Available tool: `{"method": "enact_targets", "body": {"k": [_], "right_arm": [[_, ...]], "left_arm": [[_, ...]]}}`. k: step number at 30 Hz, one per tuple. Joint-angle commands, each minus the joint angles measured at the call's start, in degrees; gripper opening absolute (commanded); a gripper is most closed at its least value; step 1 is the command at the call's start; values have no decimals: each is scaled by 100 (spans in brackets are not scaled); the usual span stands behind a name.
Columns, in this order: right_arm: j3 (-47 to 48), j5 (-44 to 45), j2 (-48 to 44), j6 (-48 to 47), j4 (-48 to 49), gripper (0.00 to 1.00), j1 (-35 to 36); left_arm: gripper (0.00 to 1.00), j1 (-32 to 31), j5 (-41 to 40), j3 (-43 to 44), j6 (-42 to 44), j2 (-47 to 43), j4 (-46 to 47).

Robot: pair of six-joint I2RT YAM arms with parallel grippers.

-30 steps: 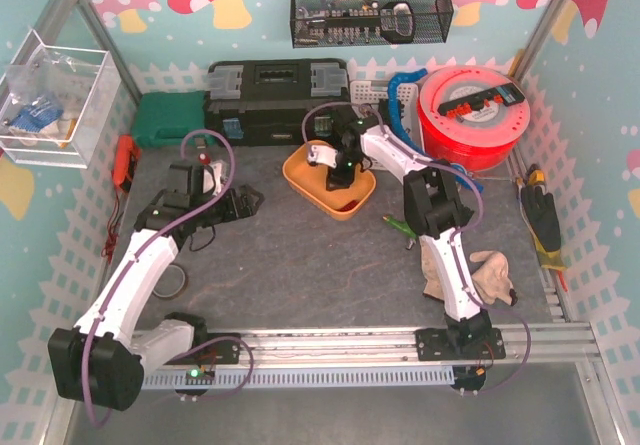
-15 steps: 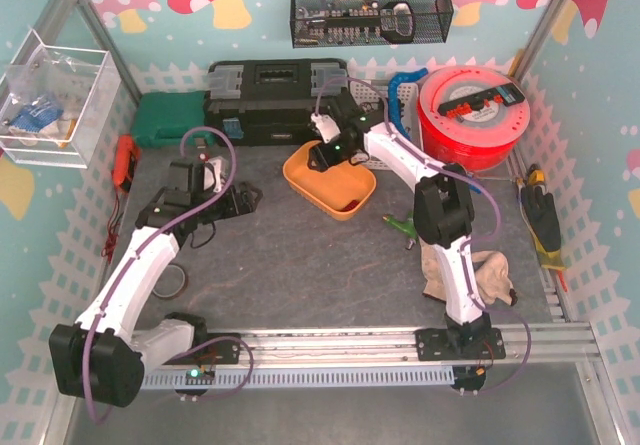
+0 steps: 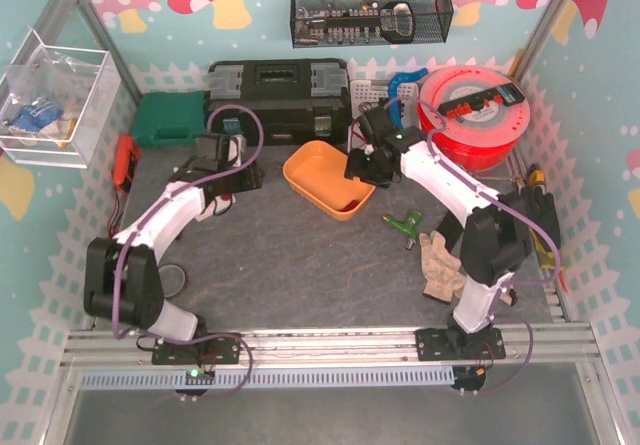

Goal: Install the large spring

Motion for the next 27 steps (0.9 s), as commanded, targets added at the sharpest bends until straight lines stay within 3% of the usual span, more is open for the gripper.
{"method": "enact_targets", "body": {"k": [1,10,14,21,27], "right_arm": [[-667,226,-266,782,211,65,-151],[-555,469,246,1099,236,61,-304],[-583,587,400,1152,316,58,-307],[-585,634,857,1197,422,52,-306],[-304,656,1218,590,727,40,-306]], "left_arm": [[57,-229,354,394,215,683,483],[58,-696,775,1030,21,1488,962],[64,-807,807,1064,-110,1522,966],[67,-793,891,954,-122,1515,979],[67,-737,884,777,-189,1297,984]]}}
